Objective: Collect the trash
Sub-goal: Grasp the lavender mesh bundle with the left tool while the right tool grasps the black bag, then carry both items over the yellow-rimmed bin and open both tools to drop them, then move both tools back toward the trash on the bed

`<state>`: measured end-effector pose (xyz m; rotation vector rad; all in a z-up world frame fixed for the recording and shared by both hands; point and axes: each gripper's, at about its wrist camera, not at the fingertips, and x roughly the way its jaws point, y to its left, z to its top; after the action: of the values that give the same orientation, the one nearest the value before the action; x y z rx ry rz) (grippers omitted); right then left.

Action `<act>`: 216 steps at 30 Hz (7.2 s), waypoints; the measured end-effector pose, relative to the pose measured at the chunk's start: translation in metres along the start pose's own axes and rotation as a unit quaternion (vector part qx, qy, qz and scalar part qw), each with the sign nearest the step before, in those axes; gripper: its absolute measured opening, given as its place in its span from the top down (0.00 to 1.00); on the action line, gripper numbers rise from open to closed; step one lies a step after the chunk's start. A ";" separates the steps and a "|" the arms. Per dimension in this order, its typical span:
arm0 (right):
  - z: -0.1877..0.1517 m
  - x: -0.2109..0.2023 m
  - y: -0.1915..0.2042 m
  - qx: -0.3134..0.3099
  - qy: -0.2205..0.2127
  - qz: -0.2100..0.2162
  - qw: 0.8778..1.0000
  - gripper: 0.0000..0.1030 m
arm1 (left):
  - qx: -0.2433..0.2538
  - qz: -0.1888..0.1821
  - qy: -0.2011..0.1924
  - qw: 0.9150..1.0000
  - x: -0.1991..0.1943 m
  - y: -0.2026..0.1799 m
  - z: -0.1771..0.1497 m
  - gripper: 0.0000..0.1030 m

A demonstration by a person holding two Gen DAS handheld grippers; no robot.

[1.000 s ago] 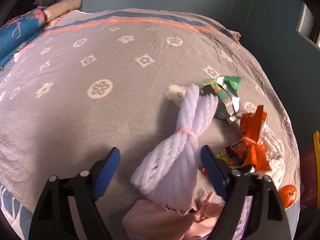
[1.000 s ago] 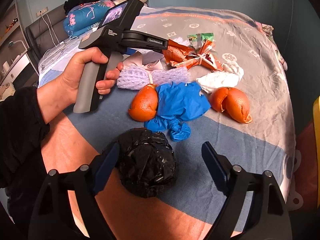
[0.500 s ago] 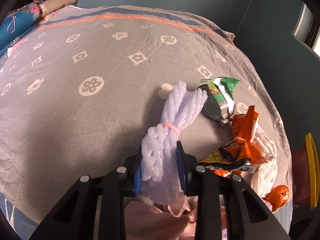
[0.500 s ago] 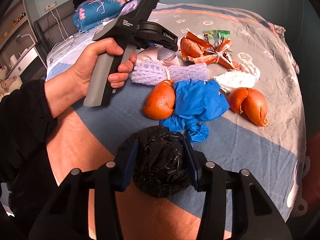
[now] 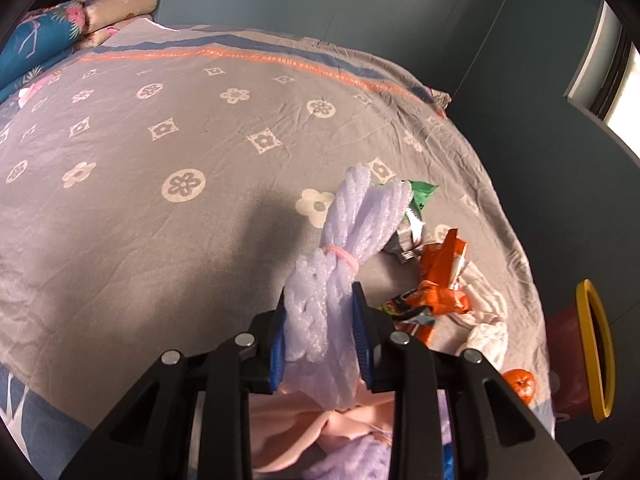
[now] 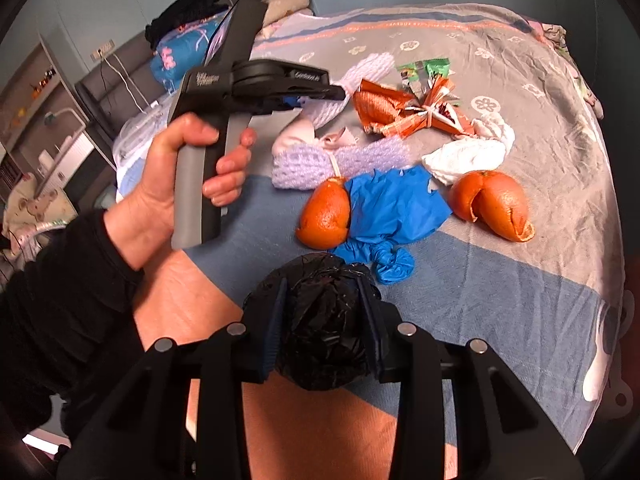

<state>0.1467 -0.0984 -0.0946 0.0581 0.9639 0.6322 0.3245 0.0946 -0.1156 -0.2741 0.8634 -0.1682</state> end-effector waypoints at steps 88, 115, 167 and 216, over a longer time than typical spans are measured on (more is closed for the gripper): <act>-0.021 -0.343 -0.163 0.151 -0.264 -0.230 0.924 0.67 | 0.143 -0.145 -0.052 0.978 -0.144 -0.293 -0.048 0.74; -0.026 -0.308 -0.264 0.231 -0.222 -0.241 0.916 0.67 | 0.169 -0.170 0.032 0.970 -0.034 -0.374 -0.082 0.73; 0.037 -0.268 -0.149 0.137 -0.205 -0.209 0.946 0.35 | 0.085 -0.068 -0.077 0.991 -0.136 -0.204 -0.029 0.08; 0.096 -0.009 -0.094 0.068 -0.012 -0.164 0.984 0.36 | -0.054 0.088 -0.004 0.995 -0.052 0.023 -0.032 0.08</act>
<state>0.2624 -0.1585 -0.0619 0.0266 0.9671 0.2609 0.2674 0.1246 -0.1043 -0.2984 0.8864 0.0428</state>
